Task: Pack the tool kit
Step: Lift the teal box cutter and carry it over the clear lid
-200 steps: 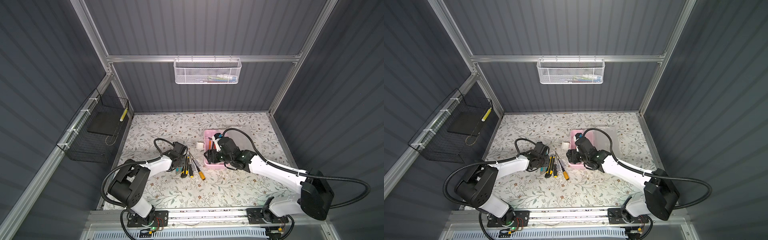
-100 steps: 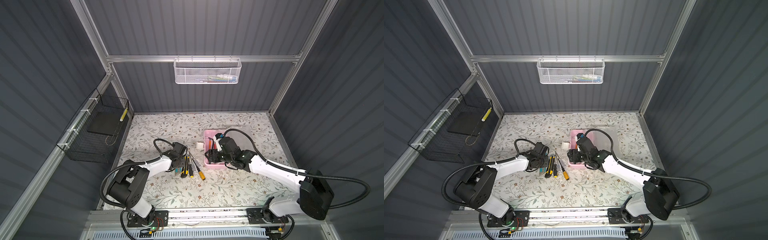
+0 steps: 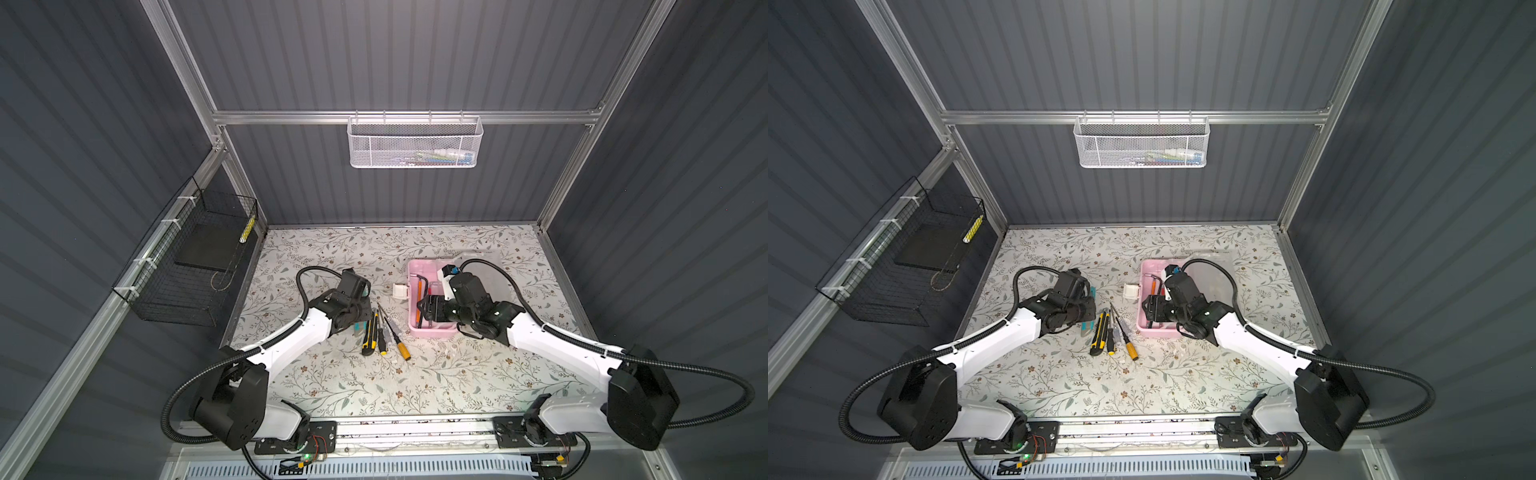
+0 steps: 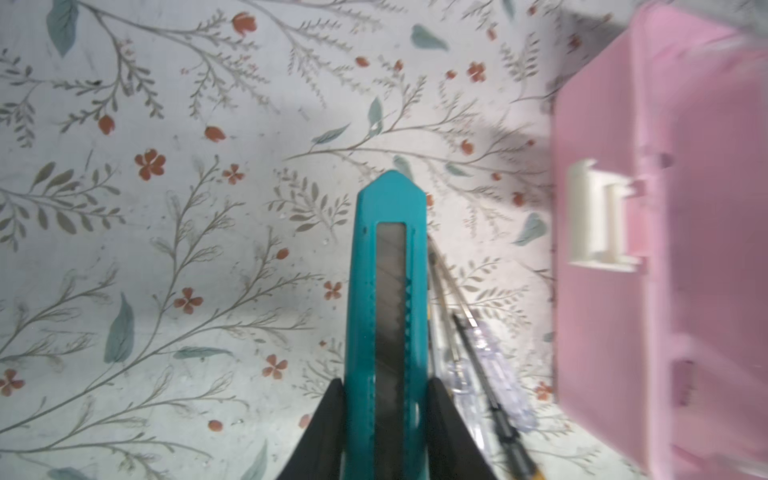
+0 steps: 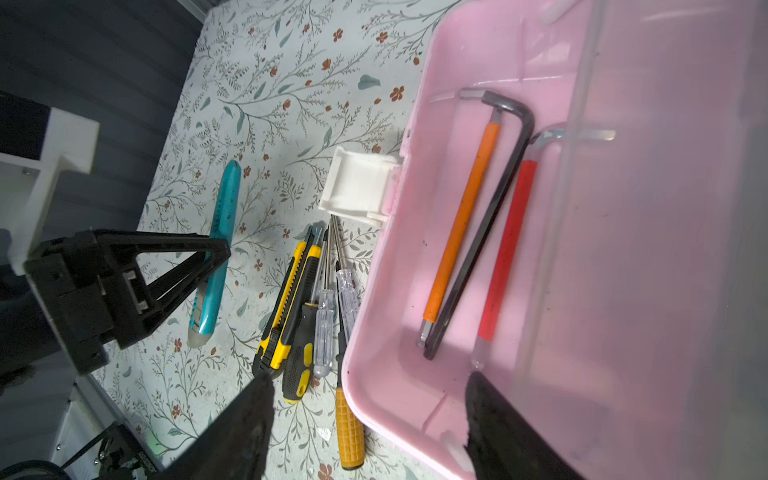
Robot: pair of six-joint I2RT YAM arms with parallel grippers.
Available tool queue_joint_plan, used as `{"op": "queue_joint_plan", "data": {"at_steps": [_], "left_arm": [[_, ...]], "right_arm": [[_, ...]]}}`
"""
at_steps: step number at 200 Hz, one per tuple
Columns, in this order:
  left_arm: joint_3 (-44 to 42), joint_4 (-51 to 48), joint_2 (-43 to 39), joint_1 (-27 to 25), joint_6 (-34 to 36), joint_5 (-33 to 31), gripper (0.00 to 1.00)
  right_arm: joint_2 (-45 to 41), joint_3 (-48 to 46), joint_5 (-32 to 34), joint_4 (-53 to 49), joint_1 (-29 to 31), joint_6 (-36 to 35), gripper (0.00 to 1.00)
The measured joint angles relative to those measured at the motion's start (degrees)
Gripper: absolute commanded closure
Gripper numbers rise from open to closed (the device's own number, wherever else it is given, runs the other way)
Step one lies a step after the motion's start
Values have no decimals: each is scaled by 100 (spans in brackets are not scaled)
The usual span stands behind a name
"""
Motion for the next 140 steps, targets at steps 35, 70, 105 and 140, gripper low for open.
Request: {"op": "queue_joint_plan", "data": {"at_steps": [35,70,105,140], "left_arm": [[476,413,-44,-203,-317,501,80],[1325,1165,619,-807,-516,769,81],[2229,1937,1711,-1217,-706,1084,82],[2647,2476,2599,-1432,-1038,1362,82]], "right_arm": [[-734,-17,131,-87,-273,-52,26],[-1377,-85,289,-214,-621,-144,26],[-1816,-129,439,-459,-776,-258,25],[-2229,-269,562,-649,-931,-334,25]]}}
